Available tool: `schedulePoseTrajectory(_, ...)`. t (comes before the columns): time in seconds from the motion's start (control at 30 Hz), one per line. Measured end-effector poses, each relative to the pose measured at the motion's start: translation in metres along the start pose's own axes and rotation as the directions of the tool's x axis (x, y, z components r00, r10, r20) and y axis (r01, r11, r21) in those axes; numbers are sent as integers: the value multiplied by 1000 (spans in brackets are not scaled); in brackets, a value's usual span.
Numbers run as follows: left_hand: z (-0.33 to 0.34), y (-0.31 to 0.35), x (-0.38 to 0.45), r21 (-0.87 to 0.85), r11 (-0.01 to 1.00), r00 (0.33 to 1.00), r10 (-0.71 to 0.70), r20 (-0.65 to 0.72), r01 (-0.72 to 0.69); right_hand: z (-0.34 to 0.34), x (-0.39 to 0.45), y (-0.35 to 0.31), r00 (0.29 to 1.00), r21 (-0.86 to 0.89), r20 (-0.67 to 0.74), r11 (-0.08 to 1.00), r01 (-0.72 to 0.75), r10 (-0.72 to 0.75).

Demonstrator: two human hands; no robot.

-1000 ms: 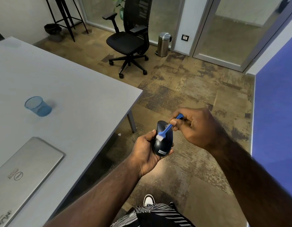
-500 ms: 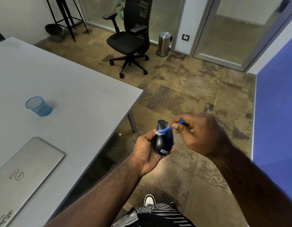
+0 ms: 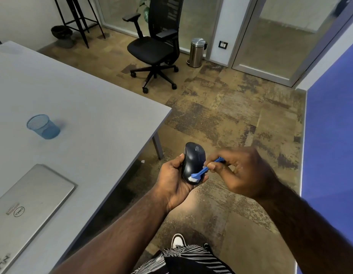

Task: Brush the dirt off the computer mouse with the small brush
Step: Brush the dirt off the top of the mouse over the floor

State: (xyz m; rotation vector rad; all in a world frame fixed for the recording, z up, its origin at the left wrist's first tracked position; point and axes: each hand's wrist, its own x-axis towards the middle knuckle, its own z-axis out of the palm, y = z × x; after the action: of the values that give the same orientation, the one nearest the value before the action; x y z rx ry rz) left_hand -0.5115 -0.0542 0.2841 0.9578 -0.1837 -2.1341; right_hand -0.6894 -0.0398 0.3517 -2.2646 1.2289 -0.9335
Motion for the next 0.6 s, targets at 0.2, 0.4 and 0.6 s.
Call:
schedulePoseTrajectory(0.2, 0, 5, -1, -38, 999, 1000, -11, -20, 11, -4, -2, 13, 954, -77, -288, 991, -107, 81)
schedulePoseTrajectory(0.4, 0, 7, -3, -103, 995, 1000, -1, -13, 0, -1, -8, 14, 983, -18, -180, 999, -34, 30)
schedulePoseTrajectory(0.6, -1, 9, -2, -52, 999, 1000, -11, -7, 11, 3, -5, 16, 964, -12, -262, 999, -52, 47)
